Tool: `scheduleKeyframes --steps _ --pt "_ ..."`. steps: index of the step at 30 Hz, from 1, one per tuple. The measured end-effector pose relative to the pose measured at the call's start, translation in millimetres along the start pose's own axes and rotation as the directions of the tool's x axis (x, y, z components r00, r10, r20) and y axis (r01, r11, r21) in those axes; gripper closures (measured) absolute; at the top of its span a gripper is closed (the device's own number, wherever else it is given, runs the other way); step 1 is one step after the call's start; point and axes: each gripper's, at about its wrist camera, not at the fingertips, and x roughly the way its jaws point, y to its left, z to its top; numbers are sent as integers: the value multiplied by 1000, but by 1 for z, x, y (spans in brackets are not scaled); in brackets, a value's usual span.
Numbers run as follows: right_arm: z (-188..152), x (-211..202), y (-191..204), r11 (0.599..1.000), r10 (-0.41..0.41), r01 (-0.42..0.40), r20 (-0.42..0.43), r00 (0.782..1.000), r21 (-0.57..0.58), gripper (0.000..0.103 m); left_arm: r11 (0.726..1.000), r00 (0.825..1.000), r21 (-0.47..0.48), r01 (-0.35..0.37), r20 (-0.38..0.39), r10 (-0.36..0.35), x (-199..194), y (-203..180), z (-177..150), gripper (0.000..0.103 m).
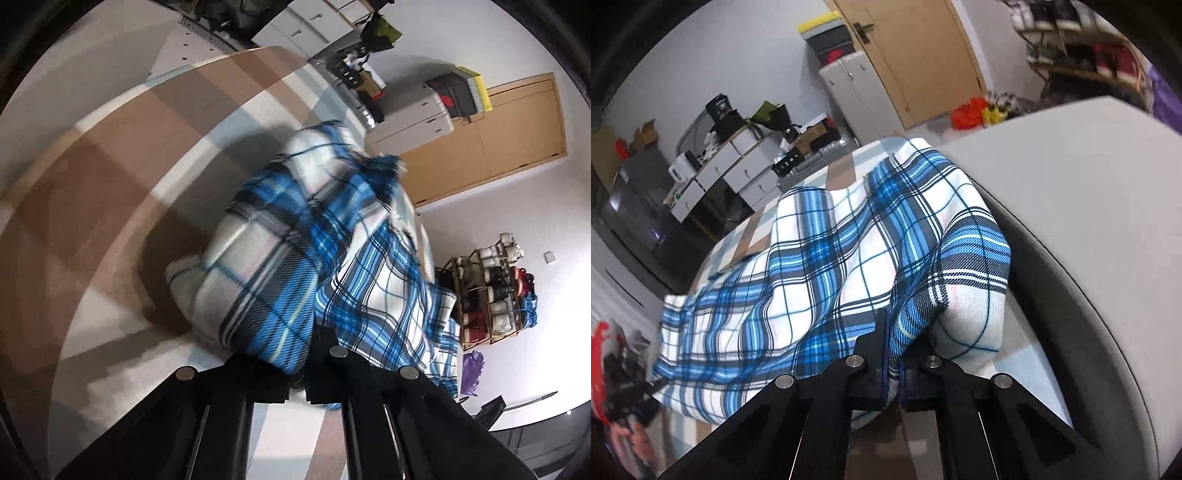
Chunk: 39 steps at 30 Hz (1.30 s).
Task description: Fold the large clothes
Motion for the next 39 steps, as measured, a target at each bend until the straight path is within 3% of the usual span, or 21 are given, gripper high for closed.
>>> scheduleKeyframes --steps 6,15,17,21,22,23,24,25,26,27,28,31,33,35,37,39 --pt "-19 -19 2 1000 18 -18 -13 1000 0 100 999 999 33 -41 24 40 -31 11 -13 103" --pt "-34 -53 -11 1000 8 -8 -32 999 12 100 999 999 10 31 -20 -31 -60 22 -48 103" --pt "-34 -51 -14 1000 -20 20 -84 996 -9 99 999 998 31 43 -56 -42 -61 18 -59 103" --pt "-30 -52 -20 1000 -24 25 -160 987 4 89 996 998 83 -16 -52 21 -69 6 -62 100" --pt "-29 -56 -20 1000 -11 14 -157 988 16 82 995 999 91 -36 -35 39 -73 2 -60 90" --pt "-29 -62 -19 1000 -2 5 -142 990 20 76 994 999 99 -35 -6 36 -79 -2 -56 71" --pt "-28 -71 -15 1000 -9 10 -108 994 13 62 993 1000 112 -21 22 19 -84 -6 -55 58" --pt "-27 -81 -8 1000 -12 13 -59 998 6 50 990 998 137 -22 59 14 -90 -14 -53 32" --pt "-30 -89 -3 1000 -6 6 -23 1000 -1 45 986 995 162 -49 94 34 -93 -22 -50 21" --pt "-30 -98 5 1000 6 -5 25 1000 -15 36 981 993 187 -58 112 38 -94 -29 -50 21" --pt "-30 -106 16 999 23 -21 70 997 -31 30 965 993 254 -60 112 32 -89 -45 -44 21" --pt "-32 -115 48 993 97 -86 141 985 -86 21 915 989 379 -139 92 113 -56 -83 -28 21" --pt "-32 -114 65 986 130 -113 149 980 -121 20 881 982 436 -187 82 168 -30 -101 -15 21" --pt "-34 -108 86 978 166 -145 141 976 -151 20 826 955 485 -287 79 286 8 -114 7 21" --pt "-36 -99 98 971 200 -179 129 971 -159 20 764 897 492 -418 93 431 45 -113 35 21" --pt "-43 -94 100 967 224 -204 119 967 -154 20 754 881 489 -438 67 469 68 -107 56 21"
